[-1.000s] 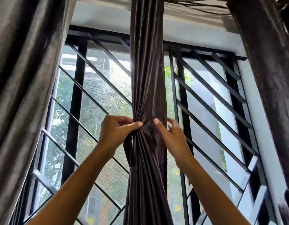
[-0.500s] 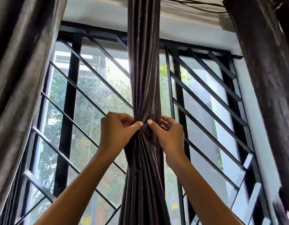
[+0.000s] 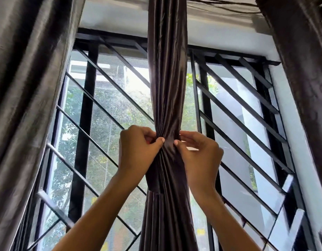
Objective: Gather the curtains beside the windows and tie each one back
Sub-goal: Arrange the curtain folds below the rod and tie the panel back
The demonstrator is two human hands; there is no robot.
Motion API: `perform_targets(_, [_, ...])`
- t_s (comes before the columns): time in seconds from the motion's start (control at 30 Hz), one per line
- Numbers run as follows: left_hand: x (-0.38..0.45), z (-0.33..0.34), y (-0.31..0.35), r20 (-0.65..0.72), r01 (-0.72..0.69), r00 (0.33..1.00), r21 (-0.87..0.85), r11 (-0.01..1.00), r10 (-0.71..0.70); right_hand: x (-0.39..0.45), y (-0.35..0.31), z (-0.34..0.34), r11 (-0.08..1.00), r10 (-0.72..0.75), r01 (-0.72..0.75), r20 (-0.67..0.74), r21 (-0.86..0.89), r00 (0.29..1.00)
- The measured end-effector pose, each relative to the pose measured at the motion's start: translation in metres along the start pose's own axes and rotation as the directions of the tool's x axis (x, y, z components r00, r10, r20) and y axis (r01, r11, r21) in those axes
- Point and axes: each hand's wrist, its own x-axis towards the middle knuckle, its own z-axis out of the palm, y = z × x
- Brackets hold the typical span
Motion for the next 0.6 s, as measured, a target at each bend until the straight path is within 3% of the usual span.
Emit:
perform_targets(0.1, [-0.002, 0.0, 0.002, -0.027, -0.027, 0.999, 0.064, 0.998, 0.029, -0.005, -0.008, -0.001, 0.988, -0.145, 0.144, -0.013, -0.052, 0.989])
perform_targets(0.17, [-0.002, 0.0, 0.002, -0.035, -0.05, 0.998, 0.119, 0.992, 0.055, -0.008, -0.014, -0.002, 0.985, -0.166, 0.167, 0.016, -0.038, 0.986])
perform_targets(0.3, [-0.003, -0.004, 0.001, -0.044, -0.085, 0.995, 0.12, 0.989, 0.091, -0.002, -0.009, -0.002, 0.997, 0.033, -0.022, 0.144, -0.077, 0.989])
perform_targets(0.4, [-0.003, -0.007, 0.0, -0.044, -0.056, 0.997, 0.051, 0.997, 0.059, 0.002, -0.002, -0.002, 0.981, 0.183, -0.191, 0.218, 0.017, 0.959])
perform_targets(0.53, [-0.003, -0.006, 0.002, -0.047, -0.035, 0.998, 0.009, 0.999, 0.035, -0.005, -0.01, -0.004, 0.998, 0.063, -0.062, 0.122, -0.008, 0.991])
perform_targets(0.6, [-0.004, -0.004, 0.004, -0.044, -0.038, 0.998, -0.001, 0.999, 0.037, -0.013, -0.017, -0.003, 0.983, -0.063, 0.08, 0.108, -0.168, 0.992])
